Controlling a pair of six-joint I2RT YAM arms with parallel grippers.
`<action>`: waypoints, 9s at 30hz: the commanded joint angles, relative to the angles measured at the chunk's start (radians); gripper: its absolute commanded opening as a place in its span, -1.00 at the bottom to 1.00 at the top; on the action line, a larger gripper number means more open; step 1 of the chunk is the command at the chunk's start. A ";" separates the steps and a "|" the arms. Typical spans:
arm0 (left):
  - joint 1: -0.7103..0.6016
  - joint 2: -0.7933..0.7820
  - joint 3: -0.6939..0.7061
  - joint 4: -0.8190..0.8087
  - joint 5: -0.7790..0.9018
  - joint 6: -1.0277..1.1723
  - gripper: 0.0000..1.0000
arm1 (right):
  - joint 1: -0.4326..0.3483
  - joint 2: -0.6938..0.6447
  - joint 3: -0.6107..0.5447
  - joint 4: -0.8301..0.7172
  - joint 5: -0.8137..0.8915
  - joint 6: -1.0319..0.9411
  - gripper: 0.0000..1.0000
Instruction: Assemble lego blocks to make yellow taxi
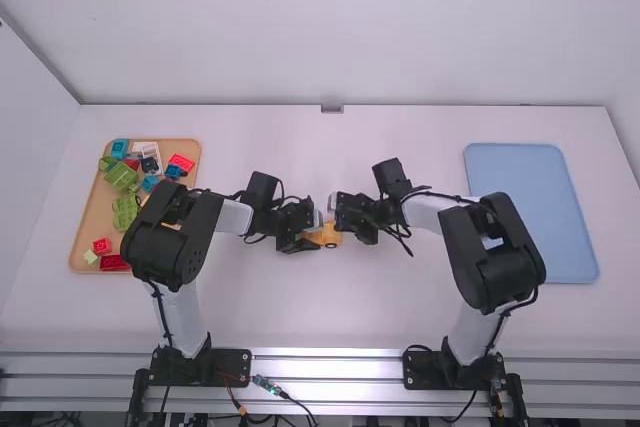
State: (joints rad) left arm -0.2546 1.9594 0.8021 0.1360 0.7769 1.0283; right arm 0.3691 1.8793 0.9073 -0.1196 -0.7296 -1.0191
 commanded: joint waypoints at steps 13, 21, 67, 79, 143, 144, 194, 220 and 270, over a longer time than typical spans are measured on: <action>-0.002 0.037 -0.036 -0.023 -0.190 0.016 -0.97 | -0.010 -0.027 0.043 -0.061 -0.034 -0.041 -1.00; -0.002 0.037 -0.036 -0.026 -0.190 0.016 -0.96 | -0.024 -0.027 0.042 -0.053 -0.093 -0.075 -1.00; -0.002 0.037 -0.036 -0.024 -0.190 0.015 -0.97 | 0.013 0.028 -0.022 0.051 -0.076 0.000 -1.00; -0.002 0.037 -0.036 -0.026 -0.190 0.015 -0.97 | 0.012 0.028 -0.086 0.166 -0.048 0.056 -1.00; -0.016 0.037 -0.036 0.014 -0.161 0.016 0.98 | -0.124 -0.279 0.012 -0.024 0.004 0.166 0.98; -0.016 0.037 -0.036 0.018 -0.164 0.016 0.98 | -0.118 -0.279 0.012 -0.020 0.015 0.177 0.98; 0.659 -0.557 0.234 -0.494 -0.768 -0.964 0.98 | -0.307 -0.279 0.026 0.057 0.100 0.264 0.98; 0.793 0.101 0.866 -0.998 -0.731 -1.356 0.98 | -0.297 -0.279 0.026 0.057 0.103 0.263 0.98; 0.798 0.101 0.703 -0.913 -0.792 -1.690 0.18 | -0.295 -0.279 -0.024 0.132 0.102 0.260 0.98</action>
State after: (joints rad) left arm 0.5404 2.0567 1.5177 -0.7700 0.0048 -0.6338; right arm 0.0731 1.6096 0.8932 0.0116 -0.6216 -0.7631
